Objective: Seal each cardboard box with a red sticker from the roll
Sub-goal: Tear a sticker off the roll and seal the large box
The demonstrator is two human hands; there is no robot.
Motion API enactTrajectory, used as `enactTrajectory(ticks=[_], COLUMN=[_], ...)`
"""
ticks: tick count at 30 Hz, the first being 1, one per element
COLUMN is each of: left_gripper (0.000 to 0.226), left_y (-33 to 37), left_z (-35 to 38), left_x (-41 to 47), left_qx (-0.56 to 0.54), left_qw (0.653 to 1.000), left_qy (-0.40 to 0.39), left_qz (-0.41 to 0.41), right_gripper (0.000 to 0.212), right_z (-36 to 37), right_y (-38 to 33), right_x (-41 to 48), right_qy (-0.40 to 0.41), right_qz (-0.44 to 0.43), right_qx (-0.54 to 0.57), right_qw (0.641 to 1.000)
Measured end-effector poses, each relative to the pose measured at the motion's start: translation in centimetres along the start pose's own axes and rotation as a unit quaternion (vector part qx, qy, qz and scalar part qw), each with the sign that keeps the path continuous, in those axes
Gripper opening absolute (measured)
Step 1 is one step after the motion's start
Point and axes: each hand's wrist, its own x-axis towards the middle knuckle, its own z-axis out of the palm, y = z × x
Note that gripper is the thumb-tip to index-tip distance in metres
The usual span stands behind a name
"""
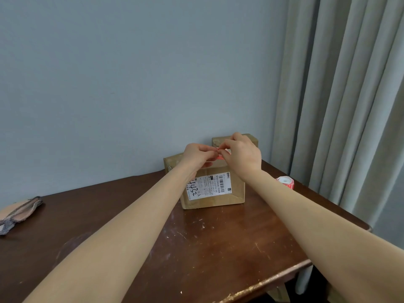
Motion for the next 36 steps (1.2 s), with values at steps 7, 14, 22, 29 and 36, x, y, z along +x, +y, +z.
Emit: enactTrajectory(ticks=[7, 14, 22, 29, 36], left_gripper=[0.016, 0.013, 0.007, 0.005, 0.001], left_y=[0.2, -0.2, -0.3, -0.6, -0.7], left_z=[0.3, 0.5, 0.7, -0.2, -1.5], left_x=[-0.1, 0.1, 0.7, 1.3, 1.2], left_qx=[0.010, -0.008, -0.011, 0.007, 0.038], left_qw=[1.000, 1.000, 0.999, 0.996, 0.993], left_qy=[0.008, 0.012, 0.036, 0.072, 0.096], left_qz=[0.002, -0.002, -0.034, -0.049, -0.050], right_gripper=[0.015, 0.020, 0.020, 0.014, 0.024], right_z=[0.2, 0.2, 0.2, 0.2, -0.1], right_y=[0.3, 0.1, 0.0, 1.4, 2.4], right_x=[-0.1, -0.2, 0.5, 1.2, 1.1], right_qy=[0.046, 0.023, -0.026, -0.014, 0.019], right_qz=[-0.057, -0.022, 0.167, 0.323, 0.404], right_qx=[-0.029, -0.021, 0.172, 0.327, 0.391], right_qw=[0.997, 0.999, 0.970, 0.888, 0.827])
